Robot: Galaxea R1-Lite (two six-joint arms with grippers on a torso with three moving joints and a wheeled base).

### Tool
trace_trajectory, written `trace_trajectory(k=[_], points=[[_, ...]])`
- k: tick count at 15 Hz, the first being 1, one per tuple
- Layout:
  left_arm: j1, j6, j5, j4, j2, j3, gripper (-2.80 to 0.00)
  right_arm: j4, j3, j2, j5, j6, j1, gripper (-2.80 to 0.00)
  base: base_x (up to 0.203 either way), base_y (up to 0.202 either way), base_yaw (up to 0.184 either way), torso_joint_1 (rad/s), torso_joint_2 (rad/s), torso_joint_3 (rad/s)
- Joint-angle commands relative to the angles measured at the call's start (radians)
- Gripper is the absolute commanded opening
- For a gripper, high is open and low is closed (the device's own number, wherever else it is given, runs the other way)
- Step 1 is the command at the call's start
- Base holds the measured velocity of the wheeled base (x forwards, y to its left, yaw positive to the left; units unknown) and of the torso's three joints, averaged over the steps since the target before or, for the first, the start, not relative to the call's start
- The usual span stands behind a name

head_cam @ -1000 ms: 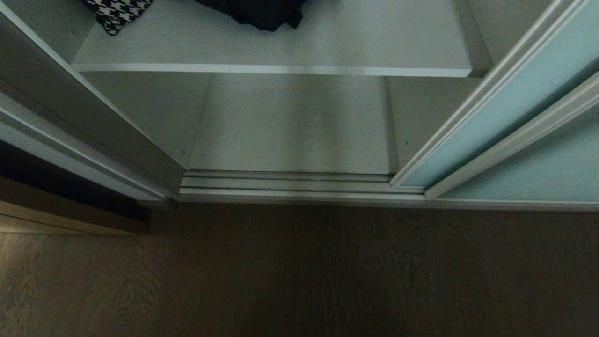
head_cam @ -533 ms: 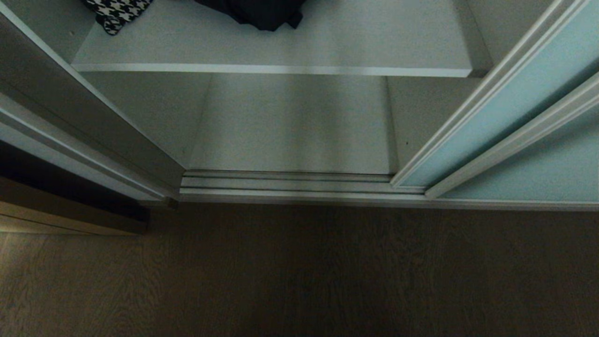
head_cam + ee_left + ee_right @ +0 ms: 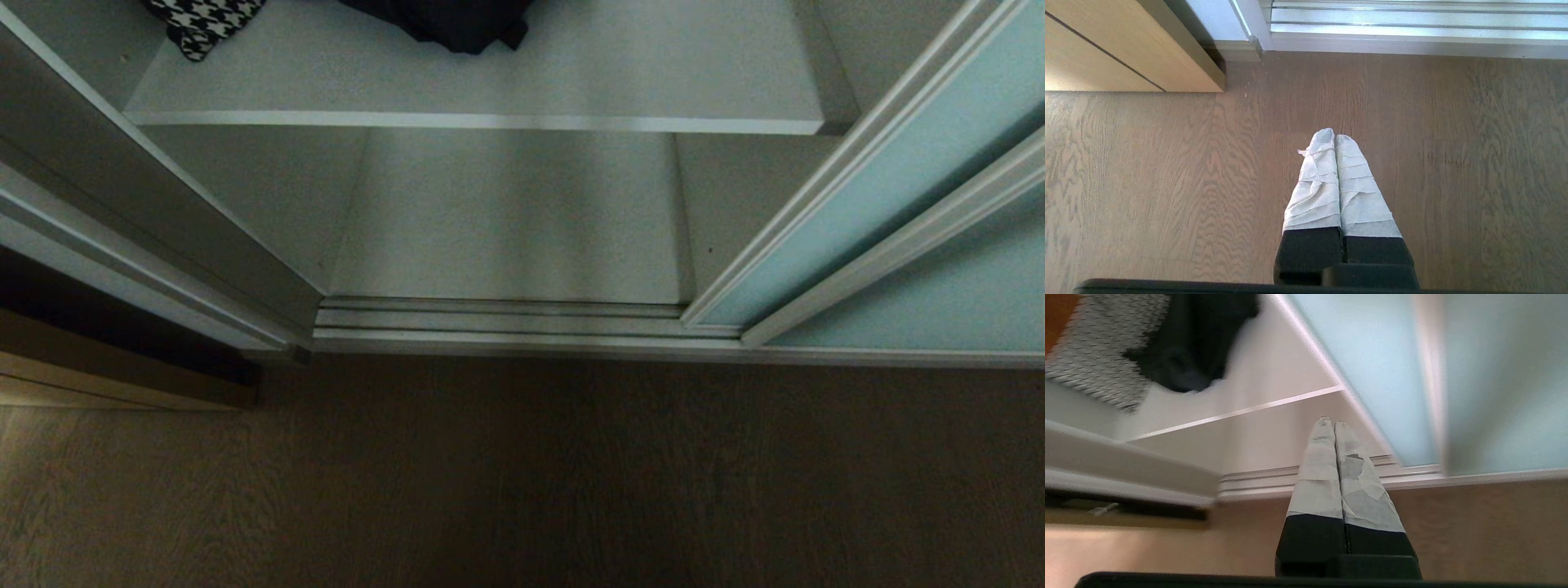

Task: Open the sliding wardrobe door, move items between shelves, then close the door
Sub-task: Close the door

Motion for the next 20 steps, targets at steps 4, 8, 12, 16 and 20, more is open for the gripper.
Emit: trace_trajectory(k=[4, 8, 12, 16, 20], points=[[0.000, 0.000, 0.000, 0.000, 0.001, 0.000, -2.80, -0.004, -0.001, 0.031, -0.016, -0.011, -0.219, -2.80, 0.000, 0.000, 0.000, 0.000, 0.00, 0.000], [0.000, 0.000, 0.000, 0.000, 0.001, 0.000, -2.80, -0.006, -0.017, 0.039, -0.026, -0.012, -0.387, -2.80, 0.000, 0.000, 0.000, 0.000, 0.00, 0.000], [0.000, 0.000, 0.000, 0.000, 0.001, 0.000, -2.80, -0.037, -0.039, 0.078, -0.046, -0.019, -0.458, -2.80, 0.000, 0.000, 0.000, 0.000, 0.00, 0.000], [0.000, 0.000, 0.000, 0.000, 0.001, 0.000, -2.80, -0.102, -0.035, 0.142, 0.130, -0.046, -0.653, -2.80, 0.000, 0.000, 0.000, 0.000, 0.00, 0.000], [0.000, 0.000, 0.000, 0.000, 0.001, 0.000, -2.80, -0.177, -0.030, 0.212, 0.426, -0.022, -0.865, -2.80, 0.000, 0.000, 0.000, 0.000, 0.00, 0.000]])
